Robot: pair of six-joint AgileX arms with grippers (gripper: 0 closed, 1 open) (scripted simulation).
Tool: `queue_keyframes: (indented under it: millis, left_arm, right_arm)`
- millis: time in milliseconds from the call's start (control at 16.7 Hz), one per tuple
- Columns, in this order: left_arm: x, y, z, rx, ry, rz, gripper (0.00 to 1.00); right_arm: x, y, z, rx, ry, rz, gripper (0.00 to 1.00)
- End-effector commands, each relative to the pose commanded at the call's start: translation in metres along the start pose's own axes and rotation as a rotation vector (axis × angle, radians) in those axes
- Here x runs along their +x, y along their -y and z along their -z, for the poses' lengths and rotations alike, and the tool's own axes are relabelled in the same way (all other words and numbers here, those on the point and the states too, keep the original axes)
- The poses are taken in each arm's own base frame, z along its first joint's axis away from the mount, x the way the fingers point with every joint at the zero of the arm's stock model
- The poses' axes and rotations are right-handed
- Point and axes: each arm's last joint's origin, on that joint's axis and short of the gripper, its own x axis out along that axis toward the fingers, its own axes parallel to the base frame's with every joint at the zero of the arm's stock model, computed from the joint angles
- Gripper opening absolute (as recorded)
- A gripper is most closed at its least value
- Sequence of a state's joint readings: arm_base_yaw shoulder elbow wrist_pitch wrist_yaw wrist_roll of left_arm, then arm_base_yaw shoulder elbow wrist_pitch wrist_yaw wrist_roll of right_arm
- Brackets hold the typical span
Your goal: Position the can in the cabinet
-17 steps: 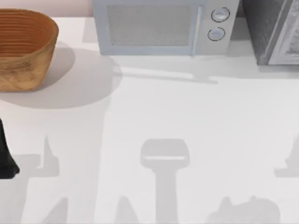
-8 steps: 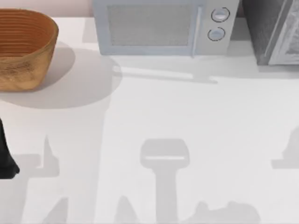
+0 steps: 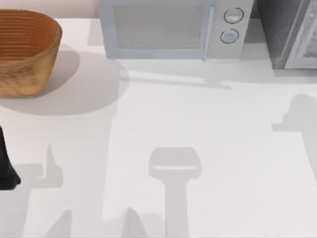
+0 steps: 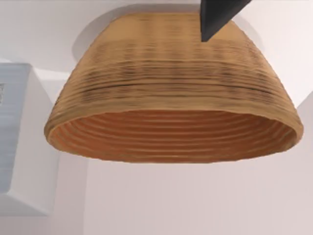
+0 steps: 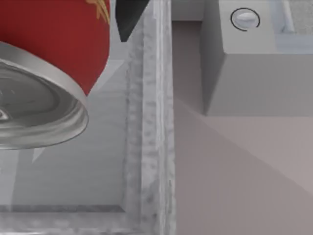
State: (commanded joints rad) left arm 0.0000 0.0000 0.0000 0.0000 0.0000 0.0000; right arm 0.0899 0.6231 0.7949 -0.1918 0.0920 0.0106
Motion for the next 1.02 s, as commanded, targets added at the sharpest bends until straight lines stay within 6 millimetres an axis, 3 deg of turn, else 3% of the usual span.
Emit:
queue_keyframes:
  millis: [240, 480, 720, 1020]
  left_arm:
    - [0.000, 0.000, 0.000, 0.000, 0.000, 0.000, 1.00]
    - [0.000, 0.000, 0.000, 0.000, 0.000, 0.000, 1.00]
    - [0.000, 0.000, 0.000, 0.000, 0.000, 0.000, 1.00]
    - [0.000, 0.000, 0.000, 0.000, 0.000, 0.000, 1.00]
  right_arm:
    - [0.039, -0.010, -0.074, -0.003, -0.004, 0.005, 0.00]
    - [0.079, -0.023, -0.127, -0.002, 0.005, 0.004, 0.00]
    - [0.106, -0.034, -0.154, 0.001, 0.016, 0.001, 0.00]
    - [0.112, -0.037, -0.160, 0.002, 0.019, -0.001, 0.00]
